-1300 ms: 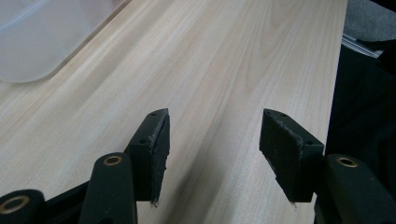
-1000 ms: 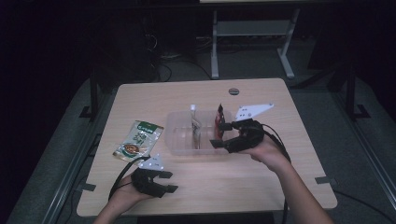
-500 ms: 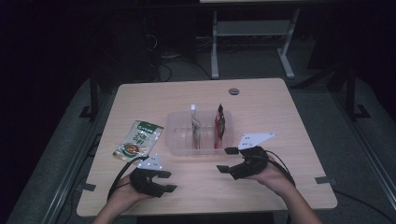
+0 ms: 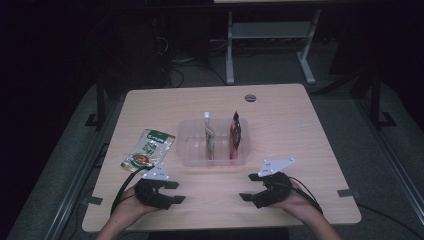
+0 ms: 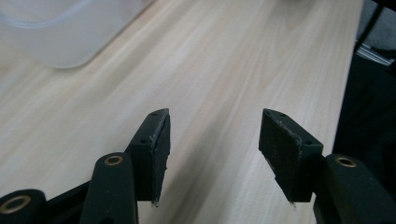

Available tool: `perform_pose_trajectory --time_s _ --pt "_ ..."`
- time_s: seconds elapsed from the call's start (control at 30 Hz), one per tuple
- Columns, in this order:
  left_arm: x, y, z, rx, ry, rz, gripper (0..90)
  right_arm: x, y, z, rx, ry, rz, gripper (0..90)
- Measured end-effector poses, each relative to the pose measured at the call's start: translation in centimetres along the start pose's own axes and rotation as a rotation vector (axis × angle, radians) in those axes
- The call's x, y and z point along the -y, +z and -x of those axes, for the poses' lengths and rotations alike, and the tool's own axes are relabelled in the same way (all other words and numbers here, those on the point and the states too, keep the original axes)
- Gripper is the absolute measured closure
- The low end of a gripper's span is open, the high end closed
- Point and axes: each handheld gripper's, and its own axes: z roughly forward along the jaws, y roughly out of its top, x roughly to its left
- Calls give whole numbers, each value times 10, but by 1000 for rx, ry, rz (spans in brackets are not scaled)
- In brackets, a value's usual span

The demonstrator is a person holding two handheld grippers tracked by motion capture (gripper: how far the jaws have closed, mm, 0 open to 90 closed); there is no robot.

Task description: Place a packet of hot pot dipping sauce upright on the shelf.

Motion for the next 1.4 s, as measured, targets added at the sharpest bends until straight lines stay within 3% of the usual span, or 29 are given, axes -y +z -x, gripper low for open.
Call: perform_pose_trajectory --time_s 0.2,0.23,0.33,0.37,0.8,1.13,1.3,1.4 --pt "3 -12 -11 -65 -32 -4 441 7 -5 1 14 22 14 240" --pt "5 -18 -16 -97 -30 -19 442 6 -7 3 20 30 25 237" --pt "8 -24 -22 -117 -56 -14 455 6 -5 4 32 34 23 232" --pt "9 -30 -28 -144 -74 -11 461 7 -4 5 29 30 22 232" --pt "18 -59 -72 -313 -184 6 484 7 3 4 37 32 -12 232" --pt "15 -73 -104 -394 -243 31 463 6 4 4 33 29 -11 233" --pt "16 -70 -120 -408 -268 23 408 6 5 4 28 32 -16 236" --pt "17 -65 -129 -439 -272 -18 379 6 5 5 28 29 -18 236"
